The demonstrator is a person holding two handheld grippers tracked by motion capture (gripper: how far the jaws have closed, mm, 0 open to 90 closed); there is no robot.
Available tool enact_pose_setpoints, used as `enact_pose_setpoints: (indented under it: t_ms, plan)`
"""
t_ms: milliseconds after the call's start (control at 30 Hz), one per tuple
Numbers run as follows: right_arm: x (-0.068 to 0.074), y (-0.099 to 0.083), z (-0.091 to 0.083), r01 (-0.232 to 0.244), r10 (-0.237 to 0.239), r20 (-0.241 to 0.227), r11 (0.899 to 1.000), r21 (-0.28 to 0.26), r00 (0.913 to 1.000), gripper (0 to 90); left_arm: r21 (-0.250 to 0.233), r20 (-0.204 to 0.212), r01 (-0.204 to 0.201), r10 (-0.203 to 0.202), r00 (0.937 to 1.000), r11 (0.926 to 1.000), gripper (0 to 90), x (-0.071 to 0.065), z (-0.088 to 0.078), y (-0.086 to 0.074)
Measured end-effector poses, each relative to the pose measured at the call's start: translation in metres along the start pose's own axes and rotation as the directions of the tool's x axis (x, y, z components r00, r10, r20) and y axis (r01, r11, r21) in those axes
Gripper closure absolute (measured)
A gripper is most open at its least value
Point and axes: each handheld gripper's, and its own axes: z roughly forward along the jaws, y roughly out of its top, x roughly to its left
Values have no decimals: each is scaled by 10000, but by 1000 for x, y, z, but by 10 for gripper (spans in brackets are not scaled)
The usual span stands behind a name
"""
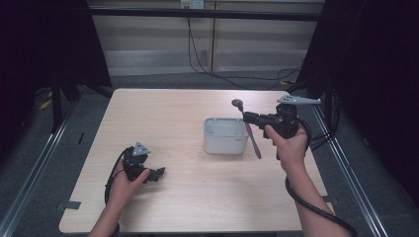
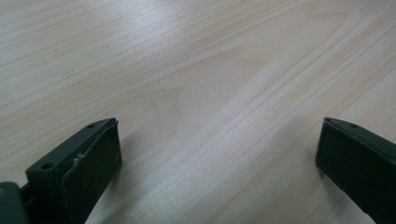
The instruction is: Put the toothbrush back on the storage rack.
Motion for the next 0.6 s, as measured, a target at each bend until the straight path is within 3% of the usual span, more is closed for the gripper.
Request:
enact_pose_setpoints:
  t_ms: [600]
  plan:
    - [5,15,10,90,-81,154,9979,-645,9998,849,-7,40,-4,4,10000,10000,0,0,0,0]
